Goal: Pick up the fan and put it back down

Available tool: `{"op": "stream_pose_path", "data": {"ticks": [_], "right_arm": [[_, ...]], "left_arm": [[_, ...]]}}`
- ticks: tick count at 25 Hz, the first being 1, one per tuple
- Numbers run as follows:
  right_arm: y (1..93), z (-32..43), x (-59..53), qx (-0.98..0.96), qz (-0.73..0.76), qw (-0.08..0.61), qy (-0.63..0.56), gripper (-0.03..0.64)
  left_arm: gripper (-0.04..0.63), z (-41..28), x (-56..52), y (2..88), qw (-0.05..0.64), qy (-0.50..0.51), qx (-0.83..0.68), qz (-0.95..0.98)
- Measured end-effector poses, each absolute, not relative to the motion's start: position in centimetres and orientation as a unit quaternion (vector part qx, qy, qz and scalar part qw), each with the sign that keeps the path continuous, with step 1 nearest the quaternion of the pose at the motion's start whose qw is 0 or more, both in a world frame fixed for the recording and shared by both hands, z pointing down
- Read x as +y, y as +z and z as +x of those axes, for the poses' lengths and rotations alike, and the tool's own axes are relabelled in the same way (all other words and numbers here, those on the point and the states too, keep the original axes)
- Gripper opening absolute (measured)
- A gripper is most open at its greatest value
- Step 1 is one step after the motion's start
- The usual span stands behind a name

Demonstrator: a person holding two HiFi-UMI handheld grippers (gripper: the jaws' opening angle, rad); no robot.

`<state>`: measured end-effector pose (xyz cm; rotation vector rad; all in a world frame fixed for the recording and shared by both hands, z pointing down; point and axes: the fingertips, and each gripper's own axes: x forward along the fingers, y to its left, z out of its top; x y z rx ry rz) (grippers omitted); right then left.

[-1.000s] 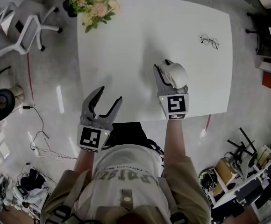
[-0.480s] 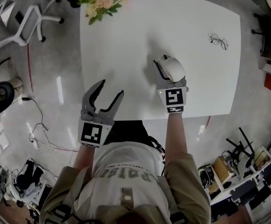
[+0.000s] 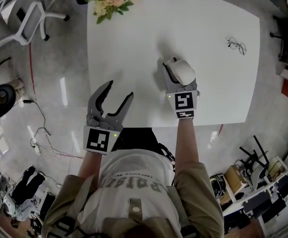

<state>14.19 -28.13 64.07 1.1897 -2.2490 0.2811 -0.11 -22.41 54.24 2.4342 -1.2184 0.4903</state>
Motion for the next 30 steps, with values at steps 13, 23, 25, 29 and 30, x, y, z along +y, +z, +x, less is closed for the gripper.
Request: {"op": "stream_pose_path", "data": {"ticks": [13, 23, 25, 29, 30], "right_arm": [[65.4, 13.9, -27.9, -0.841, 0.437, 0.301, 0.11, 0.163], [65.8, 13.7, -27.8, -0.84, 0.428, 0.316, 0.108, 0.163], [65.9, 13.7, -27.8, -0.839, 0.428, 0.318, 0.108, 0.163], [66.0, 13.7, -27.8, -0.838, 0.426, 0.32, 0.115, 0.164], [66.0, 13.7, -27.8, -0.838, 0.425, 0.321, 0.118, 0.164]], "left_arm": [[0.273, -0.7, -22.8, 54.3, 0.185, 0.172, -0.44, 0.862], [0.273, -0.7, -22.5, 54.5, 0.189, 0.175, -0.444, 0.858], [0.273, -0.7, -22.5, 54.6, 0.189, 0.175, -0.446, 0.857], [0.273, -0.5, -22.4, 54.6, 0.19, 0.177, -0.448, 0.856], [0.273, -0.5, -22.4, 54.6, 0.19, 0.176, -0.448, 0.855]]}}
